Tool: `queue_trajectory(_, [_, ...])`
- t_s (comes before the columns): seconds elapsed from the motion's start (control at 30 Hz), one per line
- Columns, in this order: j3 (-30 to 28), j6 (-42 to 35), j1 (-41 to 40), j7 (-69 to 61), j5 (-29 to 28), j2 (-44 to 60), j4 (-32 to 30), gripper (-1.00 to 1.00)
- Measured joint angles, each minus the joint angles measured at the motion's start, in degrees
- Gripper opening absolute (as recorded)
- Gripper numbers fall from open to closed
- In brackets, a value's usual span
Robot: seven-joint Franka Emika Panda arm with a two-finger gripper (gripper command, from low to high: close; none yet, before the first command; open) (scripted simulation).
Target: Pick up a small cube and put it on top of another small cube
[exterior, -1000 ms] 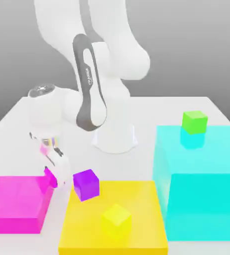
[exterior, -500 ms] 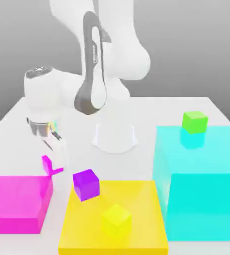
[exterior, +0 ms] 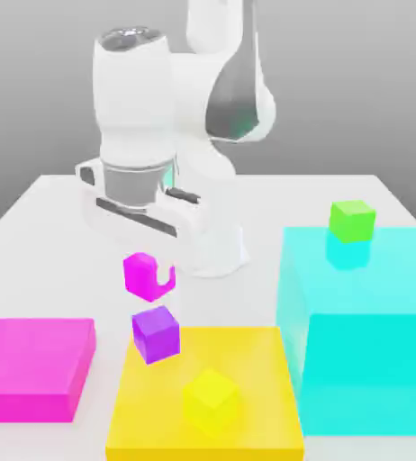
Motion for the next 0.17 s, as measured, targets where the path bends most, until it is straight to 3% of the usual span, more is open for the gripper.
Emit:
queue_trajectory(0.03, [0.1, 2.4, -0.1, 0.2, -0.3, 1.9, -0.4, -1.0])
queue_trajectory(0.07, [0.2, 3.9, -0.1, 0.4, -0.5, 3.2, -0.7, 1.0])
queue_trajectory(0.17, [0.2, 3.9, -0.1, 0.4, -0.5, 3.2, -0.7, 1.0])
